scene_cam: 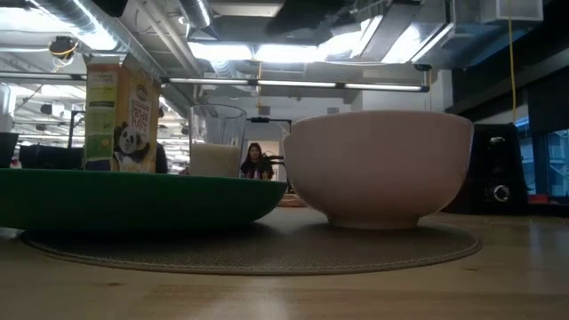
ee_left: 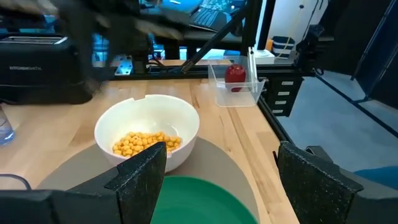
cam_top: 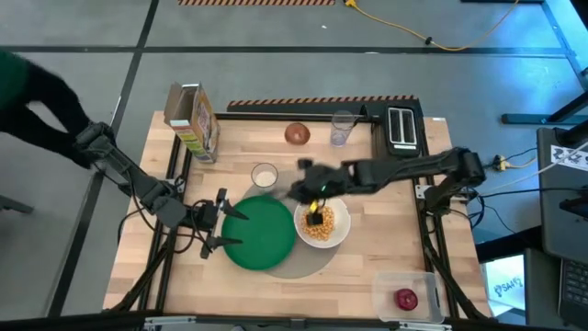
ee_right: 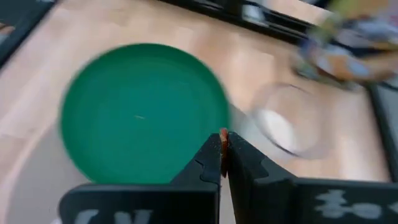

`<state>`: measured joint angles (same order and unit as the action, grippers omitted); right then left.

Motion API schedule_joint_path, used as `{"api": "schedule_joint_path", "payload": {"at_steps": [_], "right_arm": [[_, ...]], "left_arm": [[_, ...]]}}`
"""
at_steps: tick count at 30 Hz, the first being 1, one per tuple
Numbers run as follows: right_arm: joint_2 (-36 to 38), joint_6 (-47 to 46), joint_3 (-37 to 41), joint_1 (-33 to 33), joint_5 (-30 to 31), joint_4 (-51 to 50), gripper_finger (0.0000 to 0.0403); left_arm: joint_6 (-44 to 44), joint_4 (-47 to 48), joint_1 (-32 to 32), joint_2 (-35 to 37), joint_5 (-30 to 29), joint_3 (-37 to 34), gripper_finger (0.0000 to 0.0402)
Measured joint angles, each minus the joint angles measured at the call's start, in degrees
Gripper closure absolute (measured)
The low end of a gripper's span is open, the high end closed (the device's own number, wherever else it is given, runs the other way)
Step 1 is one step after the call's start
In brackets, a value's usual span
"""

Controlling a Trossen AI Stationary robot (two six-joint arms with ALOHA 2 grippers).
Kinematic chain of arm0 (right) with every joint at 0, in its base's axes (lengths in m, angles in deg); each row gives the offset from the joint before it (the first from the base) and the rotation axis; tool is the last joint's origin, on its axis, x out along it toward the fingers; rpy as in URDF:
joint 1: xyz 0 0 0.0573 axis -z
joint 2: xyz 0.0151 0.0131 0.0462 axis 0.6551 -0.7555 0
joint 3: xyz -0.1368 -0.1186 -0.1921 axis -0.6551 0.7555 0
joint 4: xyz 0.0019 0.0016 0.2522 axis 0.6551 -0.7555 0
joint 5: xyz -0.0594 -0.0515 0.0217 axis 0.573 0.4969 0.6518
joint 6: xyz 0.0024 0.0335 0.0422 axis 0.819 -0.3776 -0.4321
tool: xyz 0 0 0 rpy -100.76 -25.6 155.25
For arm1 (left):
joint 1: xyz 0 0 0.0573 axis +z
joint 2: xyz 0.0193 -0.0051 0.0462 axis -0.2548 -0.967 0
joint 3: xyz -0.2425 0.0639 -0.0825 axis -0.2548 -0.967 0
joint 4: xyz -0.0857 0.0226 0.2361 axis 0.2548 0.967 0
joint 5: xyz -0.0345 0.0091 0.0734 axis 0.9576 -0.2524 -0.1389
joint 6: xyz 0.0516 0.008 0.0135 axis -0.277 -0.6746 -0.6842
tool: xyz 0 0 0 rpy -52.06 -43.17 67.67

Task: Arrange a breakfast setting
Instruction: Put the toasted bagel on top of green plate

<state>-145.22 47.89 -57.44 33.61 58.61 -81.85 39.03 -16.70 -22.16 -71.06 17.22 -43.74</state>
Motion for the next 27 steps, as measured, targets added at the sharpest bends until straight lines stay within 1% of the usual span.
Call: {"api": "schedule_joint_path", "payload": {"at_steps": [2, 8, 16, 19, 24, 27], "right_arm": [[-2.5, 1.3, 0.0, -1.3, -1.5, 3.2, 0.0400], [-10.7, 3.1, 0.0, -3.3, -1.5, 10.6, 0.0400], [-17.4, 2.4, 0.0, -3.1, -2.0, 13.8, 0.0394], [-18.6, 2.5, 0.0, -3.1, -2.9, 13.9, 0.0368], [-19.6, 2.8, 0.0, -3.2, -3.0, 13.2, 0.0305], [-19.4, 4.3, 0.0, -3.1, -3.0, 13.2, 0.0276]], "left_arm": [[0.0, 0.4, 0.0, -0.2, 0.0, 0.0, 0.0109], [2.9, 2.9, -0.6, -1.6, 0.0, 0.0, 0.0109], [3.4, 3.4, -1.3, -4.9, -0.2, 0.0, 0.0109], [3.4, 3.3, -1.4, -5.9, -0.2, 0.0, 0.0109], [2.6, 3.2, -0.5, -7.3, -0.5, 0.0, 0.0109], [2.2, 3.2, 0.6, -7.9, -0.5, 0.0, 0.0109]]}}
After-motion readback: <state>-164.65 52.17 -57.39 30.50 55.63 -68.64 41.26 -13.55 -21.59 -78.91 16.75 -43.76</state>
